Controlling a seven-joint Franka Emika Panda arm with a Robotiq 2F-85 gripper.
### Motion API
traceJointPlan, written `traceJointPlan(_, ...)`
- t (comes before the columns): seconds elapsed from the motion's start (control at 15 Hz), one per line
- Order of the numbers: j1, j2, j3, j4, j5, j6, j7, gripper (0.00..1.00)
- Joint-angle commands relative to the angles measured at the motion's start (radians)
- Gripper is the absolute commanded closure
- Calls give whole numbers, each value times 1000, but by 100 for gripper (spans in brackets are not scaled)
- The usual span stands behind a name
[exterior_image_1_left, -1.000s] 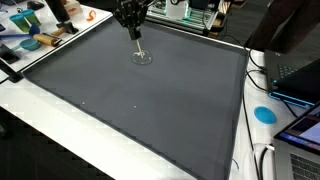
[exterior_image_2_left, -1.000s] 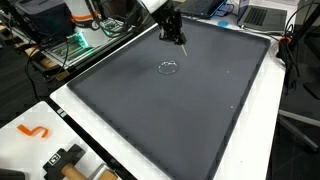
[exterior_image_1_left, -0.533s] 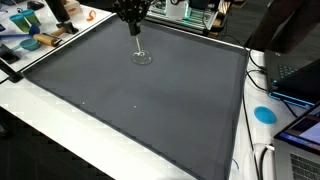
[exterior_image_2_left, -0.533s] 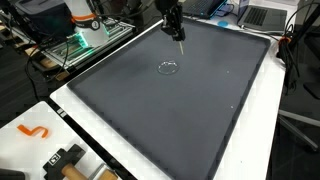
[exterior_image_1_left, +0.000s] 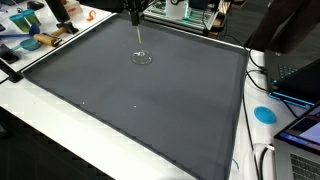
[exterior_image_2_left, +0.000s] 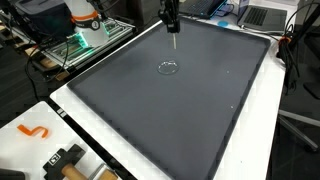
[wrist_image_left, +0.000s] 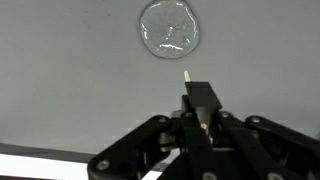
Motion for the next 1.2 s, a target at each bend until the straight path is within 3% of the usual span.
traceJointPlan(0.0, 14, -7, -11, 6, -18, -23, 18, 87)
traceJointPlan(0.4, 15, -12, -11, 10, -24, -37, 23, 87)
traceJointPlan(0.47, 15, -12, -11, 10, -24, -37, 23, 97)
traceJointPlan(1.13, 2, 113, -6, -6, -91, 85, 47, 97)
